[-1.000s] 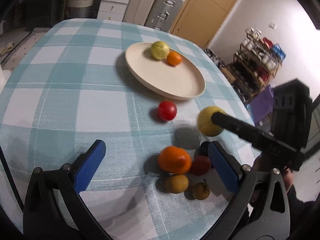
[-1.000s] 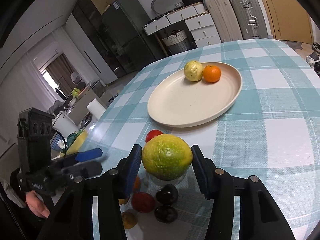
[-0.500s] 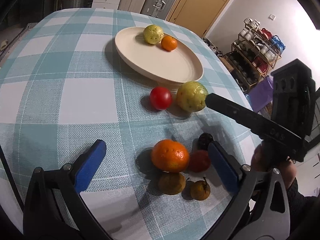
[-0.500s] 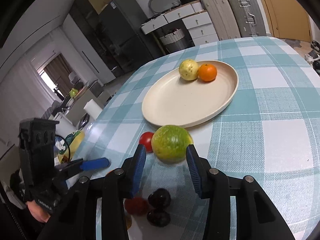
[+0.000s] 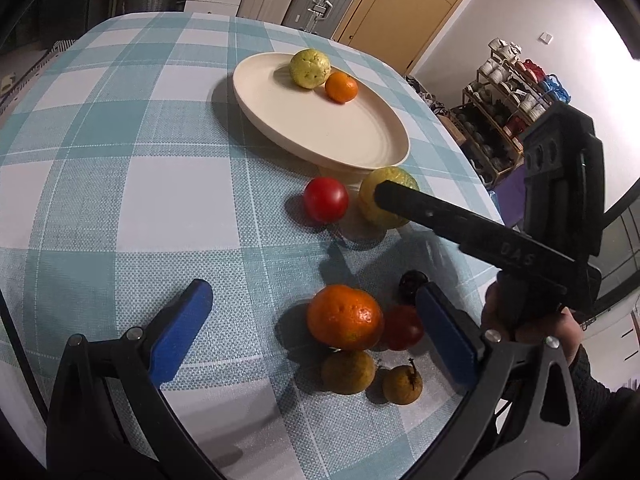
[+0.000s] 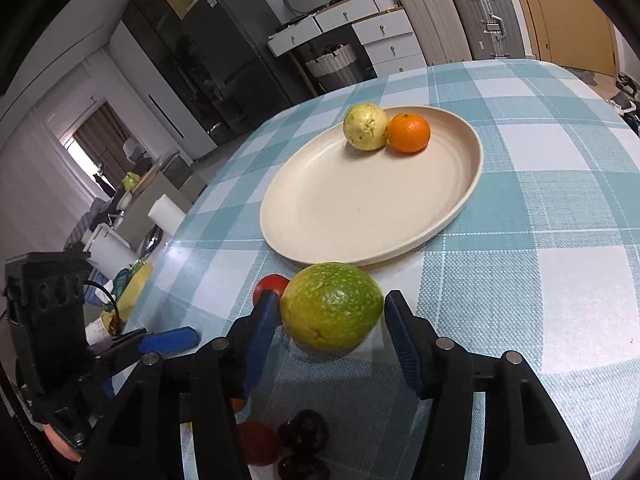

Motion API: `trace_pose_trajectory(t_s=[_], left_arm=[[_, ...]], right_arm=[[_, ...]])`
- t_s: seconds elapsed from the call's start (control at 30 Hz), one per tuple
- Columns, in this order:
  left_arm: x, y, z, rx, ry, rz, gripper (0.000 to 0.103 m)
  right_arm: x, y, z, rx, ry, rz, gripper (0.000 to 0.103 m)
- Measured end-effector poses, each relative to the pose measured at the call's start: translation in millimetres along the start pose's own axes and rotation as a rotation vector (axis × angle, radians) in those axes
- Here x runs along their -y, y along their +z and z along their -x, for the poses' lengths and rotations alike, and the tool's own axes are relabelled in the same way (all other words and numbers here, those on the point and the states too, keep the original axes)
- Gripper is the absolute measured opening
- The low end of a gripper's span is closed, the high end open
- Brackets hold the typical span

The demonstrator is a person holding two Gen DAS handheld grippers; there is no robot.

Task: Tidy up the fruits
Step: 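Lift the green-yellow citrus with the right tool while the left tool grasps a tangerine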

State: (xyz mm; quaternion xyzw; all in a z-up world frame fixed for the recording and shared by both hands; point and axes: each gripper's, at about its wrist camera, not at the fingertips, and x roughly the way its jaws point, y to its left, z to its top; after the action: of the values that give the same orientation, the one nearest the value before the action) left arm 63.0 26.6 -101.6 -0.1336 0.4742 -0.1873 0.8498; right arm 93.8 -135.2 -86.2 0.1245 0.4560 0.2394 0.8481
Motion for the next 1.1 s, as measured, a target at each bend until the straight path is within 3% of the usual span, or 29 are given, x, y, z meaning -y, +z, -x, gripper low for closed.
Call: trace_pose_trajectory(t_s=[0.4, 0.8, 0.87, 0.97, 1.1], left_arm=[[5, 2, 2, 0.002, -0.027, -0.022, 0.100], [15, -3, -2, -0.029, -0.028, -0.059, 0.077], [14, -3, -4, -0.039, -0.034, -0.055, 0.068], [13, -4, -6, -0.054, -0.044, -0.045, 0.062], [13, -5, -8, -0.063, -0.050, -0.045, 0.061]], right_arm=[[8, -1, 0, 0.013, 0.034, -0.028, 0.055], [12, -3, 24, 0.072, 0.051, -0.047, 0.055], [12, -3, 26, 0.078, 0.036, -0.047, 0.055], [15, -4, 27, 0.081, 0.037, -0.059, 0.055], [15, -5, 27, 0.083, 0.038, -0.060, 0.055]])
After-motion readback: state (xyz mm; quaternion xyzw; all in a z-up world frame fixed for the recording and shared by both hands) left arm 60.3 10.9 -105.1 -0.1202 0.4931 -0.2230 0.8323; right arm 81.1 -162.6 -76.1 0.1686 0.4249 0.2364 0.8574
